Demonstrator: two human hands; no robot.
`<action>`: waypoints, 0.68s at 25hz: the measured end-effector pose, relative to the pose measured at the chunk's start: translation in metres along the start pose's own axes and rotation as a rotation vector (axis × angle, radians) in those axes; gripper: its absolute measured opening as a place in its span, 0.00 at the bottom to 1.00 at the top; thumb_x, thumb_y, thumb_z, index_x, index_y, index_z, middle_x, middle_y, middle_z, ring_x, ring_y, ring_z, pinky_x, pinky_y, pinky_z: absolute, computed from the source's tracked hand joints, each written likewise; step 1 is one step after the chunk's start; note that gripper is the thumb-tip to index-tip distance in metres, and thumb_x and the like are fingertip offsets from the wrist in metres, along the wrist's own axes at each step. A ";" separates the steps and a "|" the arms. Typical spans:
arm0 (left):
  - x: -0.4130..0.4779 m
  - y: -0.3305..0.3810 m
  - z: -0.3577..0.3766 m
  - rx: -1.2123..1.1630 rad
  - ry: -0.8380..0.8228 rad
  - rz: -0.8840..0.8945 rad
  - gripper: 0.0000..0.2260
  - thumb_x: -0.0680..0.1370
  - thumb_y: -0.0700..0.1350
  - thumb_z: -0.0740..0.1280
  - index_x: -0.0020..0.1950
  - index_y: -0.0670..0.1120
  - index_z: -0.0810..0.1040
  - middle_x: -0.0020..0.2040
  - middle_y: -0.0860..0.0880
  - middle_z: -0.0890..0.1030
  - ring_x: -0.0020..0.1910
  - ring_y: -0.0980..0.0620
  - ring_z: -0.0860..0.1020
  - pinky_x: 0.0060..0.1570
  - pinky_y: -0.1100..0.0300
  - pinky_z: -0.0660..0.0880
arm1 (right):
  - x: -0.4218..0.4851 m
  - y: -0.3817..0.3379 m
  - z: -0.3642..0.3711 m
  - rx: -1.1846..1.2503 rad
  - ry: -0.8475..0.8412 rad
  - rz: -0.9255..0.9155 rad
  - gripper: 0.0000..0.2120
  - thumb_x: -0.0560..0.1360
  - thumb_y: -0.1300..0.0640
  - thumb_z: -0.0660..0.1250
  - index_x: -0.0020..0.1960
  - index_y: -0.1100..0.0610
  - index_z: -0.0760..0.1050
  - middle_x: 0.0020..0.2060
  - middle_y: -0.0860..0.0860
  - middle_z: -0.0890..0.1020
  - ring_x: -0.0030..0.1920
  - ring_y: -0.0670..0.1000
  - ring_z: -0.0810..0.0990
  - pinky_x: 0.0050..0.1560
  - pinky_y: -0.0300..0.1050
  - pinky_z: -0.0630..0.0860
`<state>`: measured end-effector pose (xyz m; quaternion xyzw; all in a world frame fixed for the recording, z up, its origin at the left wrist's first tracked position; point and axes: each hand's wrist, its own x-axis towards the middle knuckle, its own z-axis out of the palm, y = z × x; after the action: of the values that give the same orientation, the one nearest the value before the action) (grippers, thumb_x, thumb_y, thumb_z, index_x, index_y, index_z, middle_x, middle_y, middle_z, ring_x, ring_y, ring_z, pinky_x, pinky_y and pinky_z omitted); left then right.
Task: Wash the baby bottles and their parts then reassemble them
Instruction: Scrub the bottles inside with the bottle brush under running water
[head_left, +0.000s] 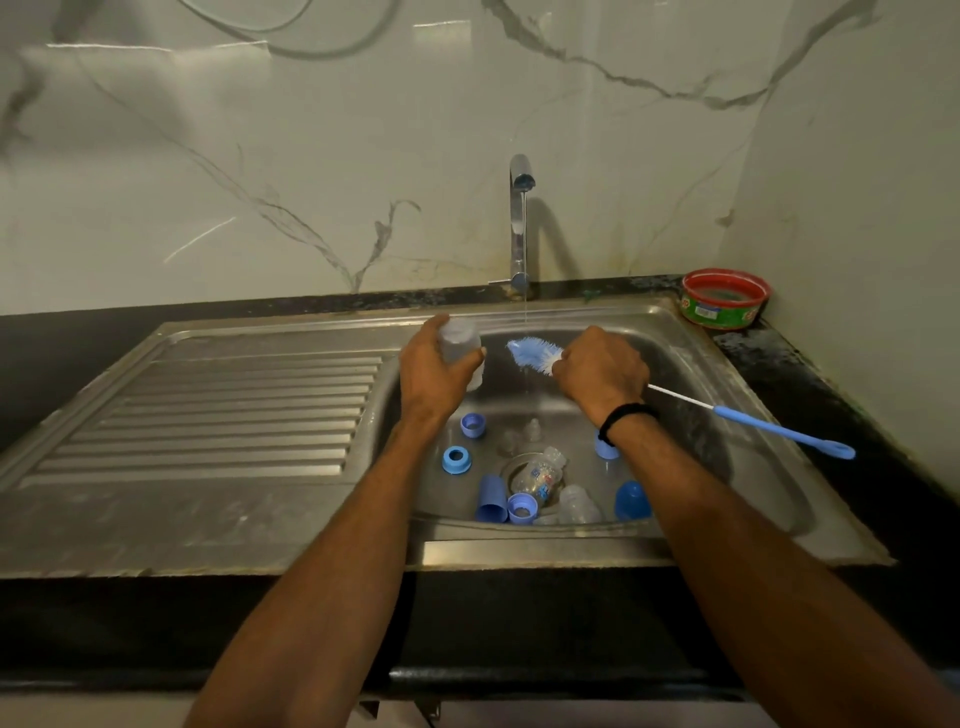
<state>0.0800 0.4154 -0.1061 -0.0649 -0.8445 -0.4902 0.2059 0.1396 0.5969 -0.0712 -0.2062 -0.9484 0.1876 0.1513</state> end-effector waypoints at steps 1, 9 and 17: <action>0.002 0.000 0.000 -0.005 0.026 0.010 0.31 0.72 0.49 0.78 0.73 0.45 0.72 0.67 0.45 0.78 0.64 0.46 0.77 0.64 0.47 0.76 | 0.000 -0.001 -0.001 -0.005 0.001 0.001 0.14 0.75 0.50 0.71 0.55 0.57 0.79 0.49 0.56 0.82 0.50 0.57 0.82 0.40 0.44 0.71; -0.010 -0.008 0.000 0.152 -0.060 0.086 0.32 0.74 0.52 0.76 0.76 0.48 0.69 0.70 0.45 0.76 0.68 0.46 0.74 0.68 0.49 0.72 | -0.002 -0.003 -0.002 -0.004 -0.002 0.004 0.15 0.75 0.49 0.72 0.55 0.57 0.78 0.48 0.56 0.82 0.48 0.56 0.81 0.39 0.45 0.73; -0.020 -0.004 -0.003 0.125 0.050 0.093 0.32 0.77 0.51 0.73 0.78 0.45 0.65 0.73 0.43 0.73 0.71 0.44 0.71 0.70 0.52 0.67 | -0.005 -0.006 -0.002 -0.007 -0.023 0.009 0.17 0.74 0.48 0.73 0.57 0.57 0.78 0.50 0.56 0.82 0.49 0.56 0.82 0.41 0.45 0.73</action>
<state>0.0982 0.4128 -0.1163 -0.0787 -0.8642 -0.4278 0.2528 0.1420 0.5899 -0.0679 -0.2089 -0.9497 0.1873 0.1390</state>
